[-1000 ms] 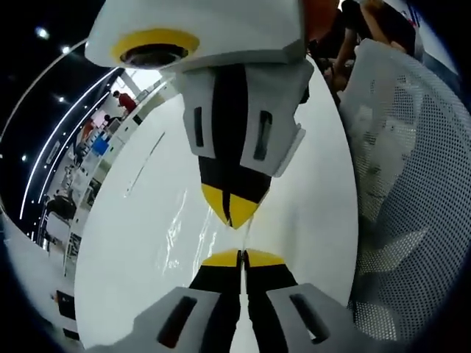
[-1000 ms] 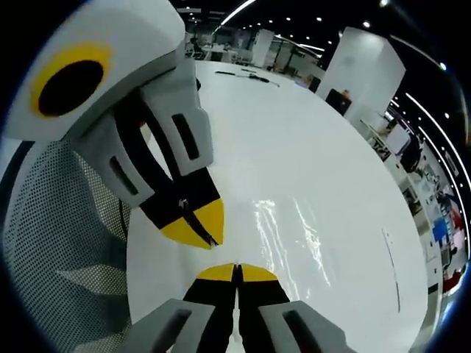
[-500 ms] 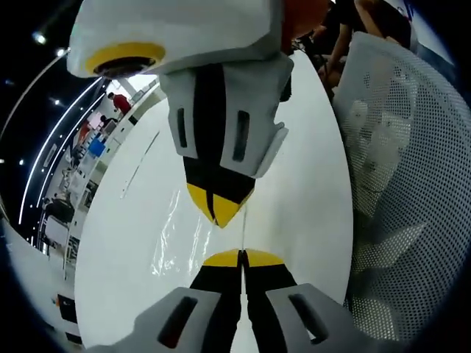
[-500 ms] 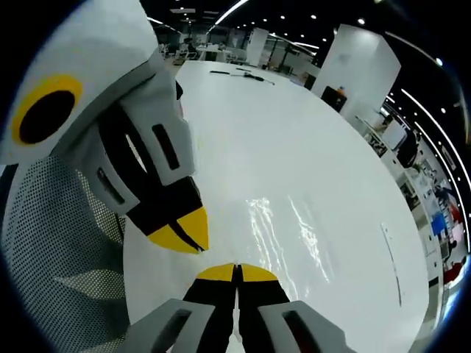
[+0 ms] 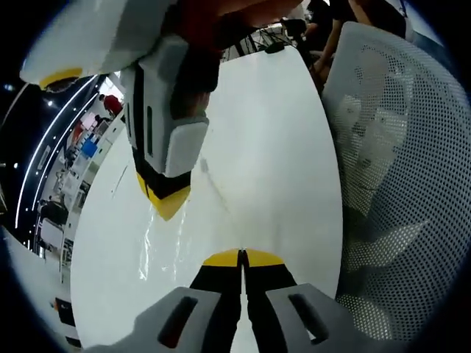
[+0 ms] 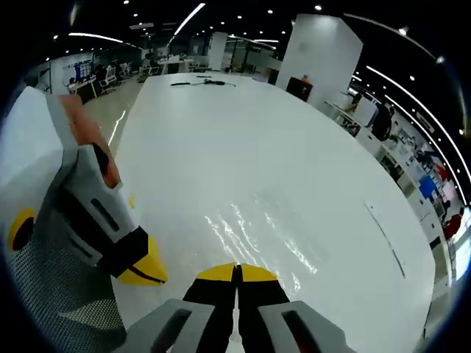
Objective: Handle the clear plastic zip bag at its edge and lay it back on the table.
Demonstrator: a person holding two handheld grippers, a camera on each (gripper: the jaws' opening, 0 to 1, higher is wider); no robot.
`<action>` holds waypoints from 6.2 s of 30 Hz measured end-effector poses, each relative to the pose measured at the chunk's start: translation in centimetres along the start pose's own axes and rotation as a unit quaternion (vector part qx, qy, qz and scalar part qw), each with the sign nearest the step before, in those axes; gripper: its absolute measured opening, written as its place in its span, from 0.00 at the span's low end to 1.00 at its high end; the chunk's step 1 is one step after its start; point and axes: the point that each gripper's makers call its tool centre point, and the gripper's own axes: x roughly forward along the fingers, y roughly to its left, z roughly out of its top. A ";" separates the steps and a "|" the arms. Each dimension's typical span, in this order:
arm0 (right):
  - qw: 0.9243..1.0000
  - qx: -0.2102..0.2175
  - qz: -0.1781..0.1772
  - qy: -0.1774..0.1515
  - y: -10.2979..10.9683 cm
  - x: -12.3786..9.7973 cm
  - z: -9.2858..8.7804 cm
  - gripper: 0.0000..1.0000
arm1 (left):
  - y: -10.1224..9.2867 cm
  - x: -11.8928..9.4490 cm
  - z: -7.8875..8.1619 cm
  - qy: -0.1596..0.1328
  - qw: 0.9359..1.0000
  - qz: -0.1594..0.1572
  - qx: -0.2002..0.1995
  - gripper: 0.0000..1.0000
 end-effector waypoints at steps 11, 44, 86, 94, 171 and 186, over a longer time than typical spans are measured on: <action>1.000 0.012 -0.019 -0.019 -0.9 -0.6 1.4 0.00 | -0.5 0.8 -0.7 0.004 1.000 -0.008 -0.005 0.00; 1.000 0.005 -0.019 -0.024 -1.0 -0.7 1.9 0.00 | -0.9 0.7 -1.3 0.005 1.000 -0.009 -0.019 0.00; 0.998 -0.023 0.062 -0.008 3.6 0.1 -0.7 0.04 | 2.3 0.7 -2.4 0.019 1.000 0.012 -0.010 0.00; 0.999 -0.005 0.052 -0.012 4.1 -0.8 -1.4 0.04 | 2.7 1.5 -2.8 0.023 1.000 0.011 -0.006 0.00; 0.992 0.123 -0.007 -0.032 1.3 -1.3 -3.8 0.07 | 6.2 2.6 -3.5 -0.007 0.967 0.034 -0.250 0.07; 0.983 0.178 -0.026 -0.039 0.7 -1.8 -6.1 0.12 | 4.4 1.5 -4.9 -0.015 0.950 0.035 -0.310 0.13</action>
